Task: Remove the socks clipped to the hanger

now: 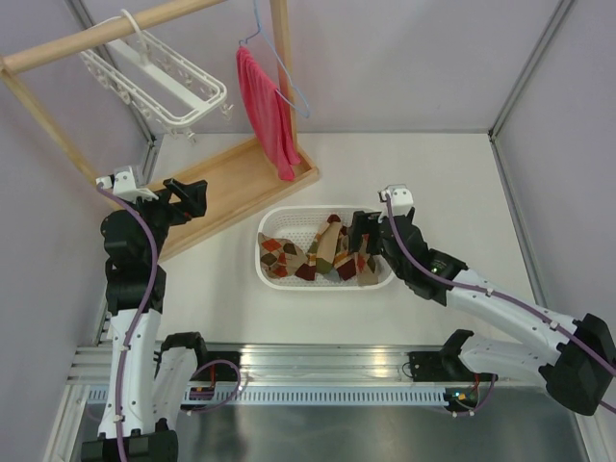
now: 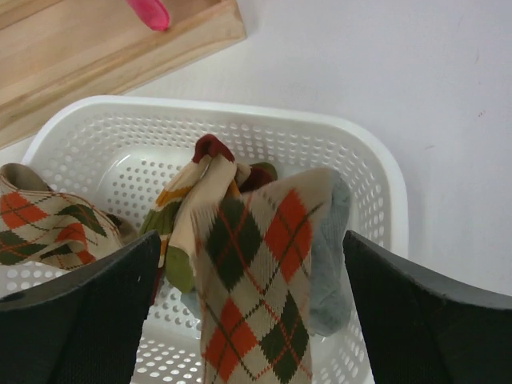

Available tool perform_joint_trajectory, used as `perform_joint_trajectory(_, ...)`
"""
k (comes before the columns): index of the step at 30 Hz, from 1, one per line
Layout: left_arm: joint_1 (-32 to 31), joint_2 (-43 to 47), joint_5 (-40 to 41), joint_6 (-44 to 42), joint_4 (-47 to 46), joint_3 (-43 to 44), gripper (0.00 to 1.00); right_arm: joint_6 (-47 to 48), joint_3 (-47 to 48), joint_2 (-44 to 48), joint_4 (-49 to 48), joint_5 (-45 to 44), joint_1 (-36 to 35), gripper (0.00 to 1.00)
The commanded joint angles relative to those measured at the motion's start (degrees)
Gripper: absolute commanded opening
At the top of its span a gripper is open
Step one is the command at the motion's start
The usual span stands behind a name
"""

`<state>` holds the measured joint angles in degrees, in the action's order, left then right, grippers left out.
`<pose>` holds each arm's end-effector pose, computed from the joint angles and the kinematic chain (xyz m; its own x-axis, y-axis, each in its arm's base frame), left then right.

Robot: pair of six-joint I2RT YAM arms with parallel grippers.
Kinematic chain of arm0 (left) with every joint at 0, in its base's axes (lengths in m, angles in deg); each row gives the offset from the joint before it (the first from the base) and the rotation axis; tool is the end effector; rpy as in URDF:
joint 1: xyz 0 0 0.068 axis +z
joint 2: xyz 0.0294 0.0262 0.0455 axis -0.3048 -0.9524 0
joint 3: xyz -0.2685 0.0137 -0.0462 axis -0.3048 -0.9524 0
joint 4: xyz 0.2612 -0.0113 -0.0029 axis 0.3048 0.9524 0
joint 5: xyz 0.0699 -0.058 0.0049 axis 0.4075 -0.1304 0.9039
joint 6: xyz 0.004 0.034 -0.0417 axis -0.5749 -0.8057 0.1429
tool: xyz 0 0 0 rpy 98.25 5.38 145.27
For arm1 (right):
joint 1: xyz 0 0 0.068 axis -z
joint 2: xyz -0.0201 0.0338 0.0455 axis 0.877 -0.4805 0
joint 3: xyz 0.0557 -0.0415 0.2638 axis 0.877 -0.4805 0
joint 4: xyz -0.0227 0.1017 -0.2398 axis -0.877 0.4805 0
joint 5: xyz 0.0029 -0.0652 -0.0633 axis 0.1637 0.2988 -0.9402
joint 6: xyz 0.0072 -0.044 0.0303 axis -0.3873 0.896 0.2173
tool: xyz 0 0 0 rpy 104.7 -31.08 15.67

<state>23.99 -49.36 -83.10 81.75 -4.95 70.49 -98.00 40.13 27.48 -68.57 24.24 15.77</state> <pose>0.1607 0.0098 0.3702 -0.0280 -0.3586 -0.9331 0.1081 0.9269 -0.3594 0.1781 0.1589 0.2812 -0.4064 0.1142 -0.9065 -0.2094 0.9541 0.2141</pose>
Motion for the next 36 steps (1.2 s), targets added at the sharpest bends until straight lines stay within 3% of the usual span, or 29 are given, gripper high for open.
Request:
perform_joint_trajectory(1,-0.2,0.1,-0.4,-2.4,0.2,0.7,1.0,-1.5,1.0,-1.0,1.8,-3.5,0.1,0.98)
perform_joint_trajectory(8,-0.2,-1.5,0.8,-2.3,2.0,1.9,1.0,5.4,2.0,2.5,2.3,-6.6,0.3,0.98)
perform_joint_trajectory(12,-0.2,-3.3,-0.4,-2.1,3.1,2.7,1.0,11.2,3.3,5.0,3.1,-5.9,4.1,0.98)
perform_joint_trajectory(18,-0.2,-4.2,-1.8,-1.8,3.3,3.6,1.0,17.1,4.1,7.5,1.9,4.6,16.9,0.98)
perform_joint_trajectory(26,-0.2,-3.6,1.7,-2.2,4.5,4.2,1.0,14.0,0.4,7.8,-7.1,23.8,35.7,0.98)
perform_joint_trajectory(36,-0.2,-4.1,2.3,-2.2,4.7,4.1,1.0,12.1,-1.6,7.1,-9.6,28.0,39.5,0.98)
